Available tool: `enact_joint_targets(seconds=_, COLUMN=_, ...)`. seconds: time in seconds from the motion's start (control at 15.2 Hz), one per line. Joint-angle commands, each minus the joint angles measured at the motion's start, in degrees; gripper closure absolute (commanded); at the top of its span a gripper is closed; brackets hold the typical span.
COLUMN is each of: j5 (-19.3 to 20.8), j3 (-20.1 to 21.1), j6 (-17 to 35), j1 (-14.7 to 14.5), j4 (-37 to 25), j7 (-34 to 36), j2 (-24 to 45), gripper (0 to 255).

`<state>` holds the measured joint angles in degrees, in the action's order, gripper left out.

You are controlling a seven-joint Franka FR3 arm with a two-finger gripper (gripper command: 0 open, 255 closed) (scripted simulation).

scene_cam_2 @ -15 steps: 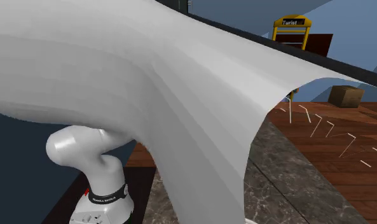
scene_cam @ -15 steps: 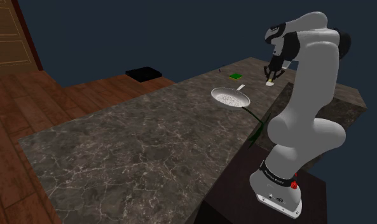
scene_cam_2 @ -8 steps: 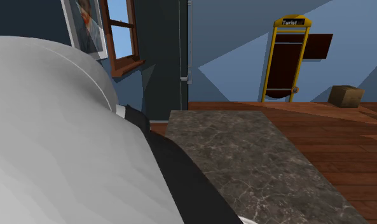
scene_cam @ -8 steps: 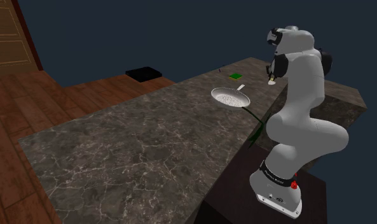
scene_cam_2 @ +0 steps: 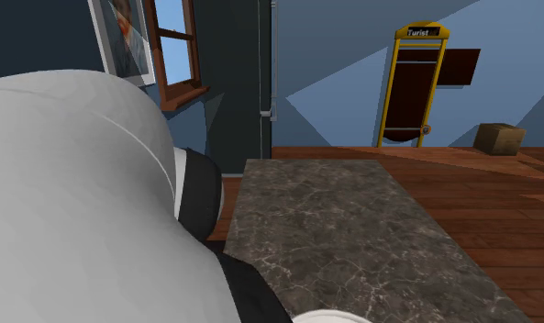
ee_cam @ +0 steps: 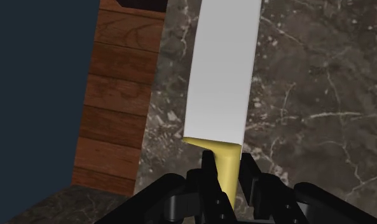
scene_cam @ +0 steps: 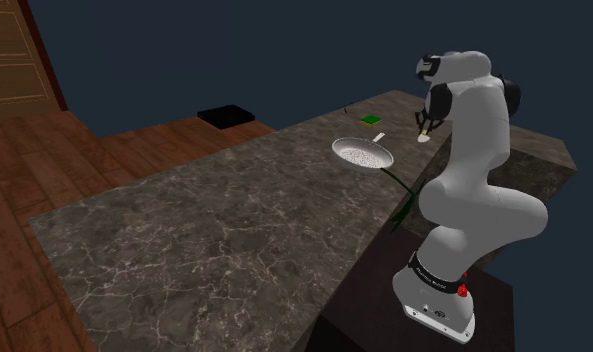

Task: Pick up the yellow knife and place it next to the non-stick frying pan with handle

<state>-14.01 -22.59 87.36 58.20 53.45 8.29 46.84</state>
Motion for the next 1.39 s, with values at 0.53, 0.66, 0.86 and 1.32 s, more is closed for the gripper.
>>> enact_joint_targets(seconds=0.53, j5=-0.17, j3=0.04, j6=7.67, j1=-1.46, j4=8.28, j7=-0.55, j2=-0.35, gripper=255)
enact_joint_targets(seconds=0.66, j5=-0.17, j3=0.04, j6=7.67, j1=-1.46, j4=8.28, j7=-0.55, j2=-0.35, gripper=255)
enact_joint_targets(seconds=0.86, j5=-0.17, j3=0.04, j6=7.67, j1=-1.46, j4=8.28, j7=-0.55, j2=-0.35, gripper=255)
enact_joint_targets(seconds=1.32, j5=-0.17, j3=0.04, j6=7.67, j1=-1.45, j4=8.27, j7=-0.55, j2=-0.34, gripper=0)
